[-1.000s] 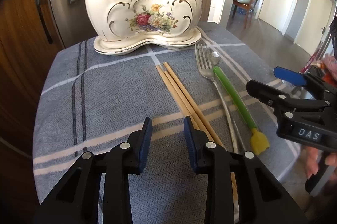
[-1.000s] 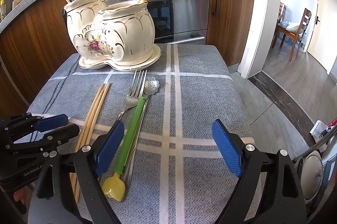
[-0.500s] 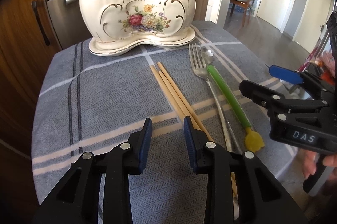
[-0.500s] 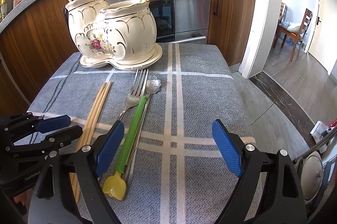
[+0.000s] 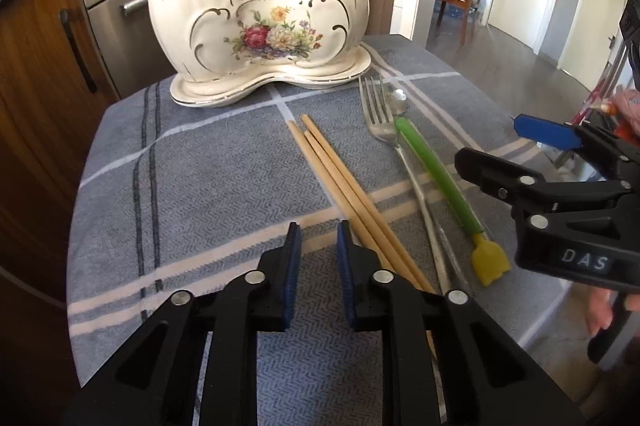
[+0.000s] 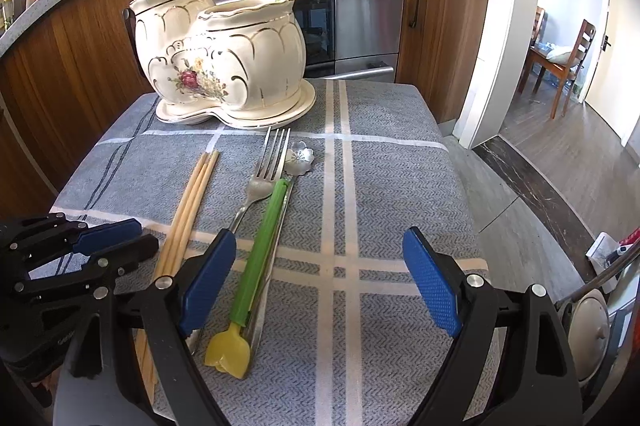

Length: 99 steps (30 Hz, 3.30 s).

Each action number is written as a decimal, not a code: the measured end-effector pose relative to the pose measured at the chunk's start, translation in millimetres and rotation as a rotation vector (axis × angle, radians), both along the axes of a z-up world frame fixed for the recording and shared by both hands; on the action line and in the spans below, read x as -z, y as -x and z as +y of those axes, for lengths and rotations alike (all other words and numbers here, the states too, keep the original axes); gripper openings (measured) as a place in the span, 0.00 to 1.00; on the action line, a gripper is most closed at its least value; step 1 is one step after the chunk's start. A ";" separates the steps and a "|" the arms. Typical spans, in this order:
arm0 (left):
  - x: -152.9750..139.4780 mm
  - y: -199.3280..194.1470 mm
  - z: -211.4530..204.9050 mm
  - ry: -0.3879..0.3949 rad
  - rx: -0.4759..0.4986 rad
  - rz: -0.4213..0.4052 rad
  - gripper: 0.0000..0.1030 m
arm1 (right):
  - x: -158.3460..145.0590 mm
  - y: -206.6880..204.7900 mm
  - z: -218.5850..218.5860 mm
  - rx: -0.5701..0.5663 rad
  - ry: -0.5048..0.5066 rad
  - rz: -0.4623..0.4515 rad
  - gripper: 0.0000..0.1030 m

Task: Organize utensils
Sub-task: 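Close left tool on a wooden chopstick, then hold chopstick in left tool while right tool grasps the green-handled yellow spatula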

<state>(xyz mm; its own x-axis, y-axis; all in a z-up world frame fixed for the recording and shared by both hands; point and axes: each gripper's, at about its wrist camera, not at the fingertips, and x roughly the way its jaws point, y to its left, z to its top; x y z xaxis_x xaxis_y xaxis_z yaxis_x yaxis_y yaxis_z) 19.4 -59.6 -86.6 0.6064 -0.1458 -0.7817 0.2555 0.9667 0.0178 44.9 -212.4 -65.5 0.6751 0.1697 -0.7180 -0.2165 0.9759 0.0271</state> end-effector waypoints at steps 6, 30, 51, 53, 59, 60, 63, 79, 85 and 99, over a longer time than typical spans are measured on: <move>-0.1 0.1 8.9 -0.001 0.002 -0.001 0.02 | 2.4 1.4 0.7 -0.021 0.000 0.024 0.71; -3.1 -5.4 -11.7 0.083 0.059 0.047 0.04 | 7.6 4.1 -7.7 -0.044 -0.016 0.052 0.66; -6.9 -17.4 20.2 0.129 0.044 0.112 0.01 | 6.3 -5.0 17.3 -0.138 -0.041 0.124 0.26; -10.0 -13.7 15.7 0.161 0.057 0.112 0.01 | 4.4 -3.1 21.2 -0.156 -0.033 0.122 0.24; -7.8 -4.4 -9.8 0.145 0.108 0.122 0.01 | 5.9 1.4 24.2 -0.171 -0.019 0.134 0.23; -5.9 -3.3 -13.1 0.127 0.108 0.120 0.01 | 6.5 2.3 24.0 -0.175 -0.017 0.138 0.23; -6.6 -3.0 -21.6 0.064 0.107 0.091 0.01 | 8.5 3.2 23.6 -0.180 -0.012 0.143 0.23; -9.4 -39.3 -14.0 -0.002 0.047 0.140 0.01 | 13.8 -0.4 28.0 -0.163 0.020 0.148 0.23; -10.4 -36.9 -9.2 0.087 0.009 0.212 0.02 | 14.0 0.5 27.2 -0.156 0.011 0.143 0.23; -12.1 -26.8 -17.0 0.078 -0.003 0.194 0.09 | 4.7 9.4 11.7 -0.164 -0.023 0.121 0.23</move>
<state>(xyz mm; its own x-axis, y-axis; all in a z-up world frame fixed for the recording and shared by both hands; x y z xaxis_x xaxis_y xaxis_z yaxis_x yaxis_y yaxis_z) 46.2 -76.6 -74.5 0.4465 -0.2090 -0.8700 0.2443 0.9639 -0.1062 35.5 -200.7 -70.2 0.5462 0.2876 -0.7868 -0.3660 0.9268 0.0847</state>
